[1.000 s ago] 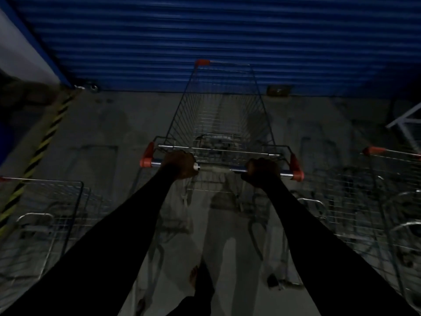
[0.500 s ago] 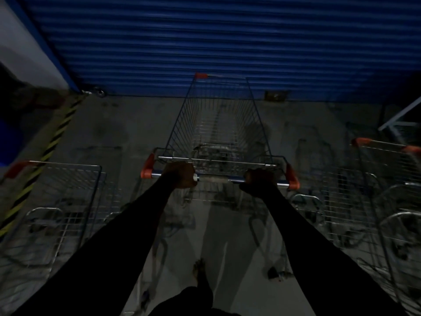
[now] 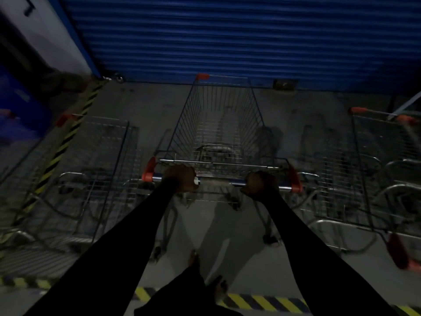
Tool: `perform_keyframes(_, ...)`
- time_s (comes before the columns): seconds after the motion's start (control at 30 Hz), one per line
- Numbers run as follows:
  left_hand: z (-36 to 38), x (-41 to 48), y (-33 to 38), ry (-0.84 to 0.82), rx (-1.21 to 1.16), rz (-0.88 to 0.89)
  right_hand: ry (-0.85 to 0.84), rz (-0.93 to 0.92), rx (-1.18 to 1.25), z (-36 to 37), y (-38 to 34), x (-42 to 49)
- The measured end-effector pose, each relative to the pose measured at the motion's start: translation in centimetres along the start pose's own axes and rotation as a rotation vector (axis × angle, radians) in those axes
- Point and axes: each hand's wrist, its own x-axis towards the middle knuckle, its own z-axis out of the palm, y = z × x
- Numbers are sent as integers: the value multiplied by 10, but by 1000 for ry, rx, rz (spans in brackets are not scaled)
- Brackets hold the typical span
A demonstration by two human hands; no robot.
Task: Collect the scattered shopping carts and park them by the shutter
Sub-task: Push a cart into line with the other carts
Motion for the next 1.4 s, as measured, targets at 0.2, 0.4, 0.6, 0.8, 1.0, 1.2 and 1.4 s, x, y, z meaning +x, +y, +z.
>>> perform_keyframes(0.2,21,-77,16,-27,-11,-36,-48,34,86,12,-25,-73)
perform_keyframes(0.4,39,-156,20,-22,-49,-7,-116,84,196,32,-54,-145)
perform_keyframes(0.6,64,-237,31,52,-23,27,30,86,8,47,-84,-238)
perform_keyframes(0.8,88,-300,44,70,-20,26,63,48,26,66,-101,-304)
perform_keyframes(1.0,104,-340,52,112,3,65,29,33,-93,81,-108,-343)
perform_keyframes(1.2,117,-362,61,111,-27,27,64,-23,-68,89,-108,-371)
perform_keyframes(1.4,122,-371,65,91,-80,-6,61,-12,-47,93,-105,-382)
